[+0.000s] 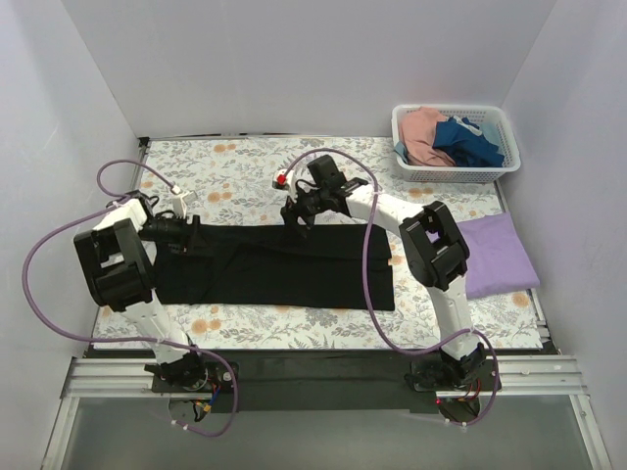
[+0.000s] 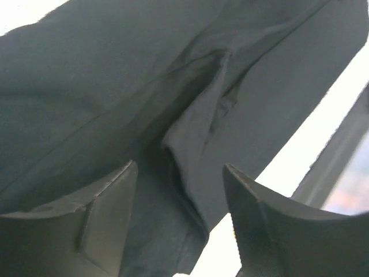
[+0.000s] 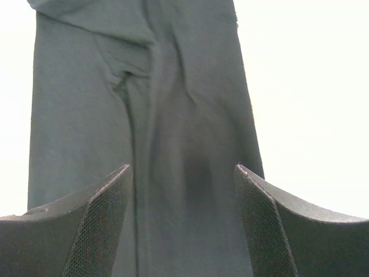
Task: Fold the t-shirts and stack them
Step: Fold the tshirt
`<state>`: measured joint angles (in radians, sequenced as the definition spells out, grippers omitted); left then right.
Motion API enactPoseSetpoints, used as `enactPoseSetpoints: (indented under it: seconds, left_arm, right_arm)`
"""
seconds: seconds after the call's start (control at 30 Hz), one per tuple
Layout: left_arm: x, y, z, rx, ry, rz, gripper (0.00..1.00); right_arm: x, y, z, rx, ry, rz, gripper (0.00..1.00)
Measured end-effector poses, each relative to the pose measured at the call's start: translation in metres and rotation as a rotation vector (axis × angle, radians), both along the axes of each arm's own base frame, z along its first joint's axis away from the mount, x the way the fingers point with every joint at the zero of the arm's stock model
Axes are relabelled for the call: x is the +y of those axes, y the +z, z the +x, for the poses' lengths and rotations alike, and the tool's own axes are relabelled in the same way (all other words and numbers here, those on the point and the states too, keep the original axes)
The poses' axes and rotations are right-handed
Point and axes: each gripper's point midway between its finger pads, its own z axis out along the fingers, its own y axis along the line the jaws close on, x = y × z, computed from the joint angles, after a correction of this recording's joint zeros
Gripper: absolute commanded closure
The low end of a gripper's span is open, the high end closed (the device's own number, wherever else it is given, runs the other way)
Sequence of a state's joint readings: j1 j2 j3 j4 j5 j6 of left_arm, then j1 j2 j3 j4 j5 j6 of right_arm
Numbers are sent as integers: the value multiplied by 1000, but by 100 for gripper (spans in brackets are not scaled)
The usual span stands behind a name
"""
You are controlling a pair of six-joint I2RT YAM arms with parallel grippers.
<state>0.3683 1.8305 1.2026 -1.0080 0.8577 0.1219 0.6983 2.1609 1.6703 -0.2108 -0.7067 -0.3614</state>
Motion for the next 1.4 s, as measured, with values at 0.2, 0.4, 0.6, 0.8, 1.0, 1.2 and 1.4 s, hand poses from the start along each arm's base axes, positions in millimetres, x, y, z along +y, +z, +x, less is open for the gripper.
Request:
enactPoseSetpoints:
  seconds: [0.2, 0.4, 0.6, 0.8, 1.0, 1.2, 1.4]
  left_arm:
    - [-38, -3, -10, 45, -94, -41, 71]
    - [-80, 13, -61, -18, -323, 54, 54]
    - [3, 66, 2, -130, 31, 23, 48]
    - [103, 36, 32, 14, 439, -40, 47]
    - [115, 18, 44, 95, 573, -19, 48]
    - [123, 11, 55, 98, 628, -4, 52]
    - [128, -7, 60, 122, 652, 14, 53]
  right_arm:
    - [-18, -2, 17, 19, -50, -12, 22]
    - [-17, 4, 18, 27, -53, -1, 23]
    - [-3, 22, 16, 8, -30, 34, 34]
    - [31, 31, -13, -37, 48, 36, 45]
    - [69, 15, -55, -11, 117, -5, 40]
    - [79, -21, -65, 109, 75, -67, 33]
    - [77, -47, -65, 197, 18, -118, 31]
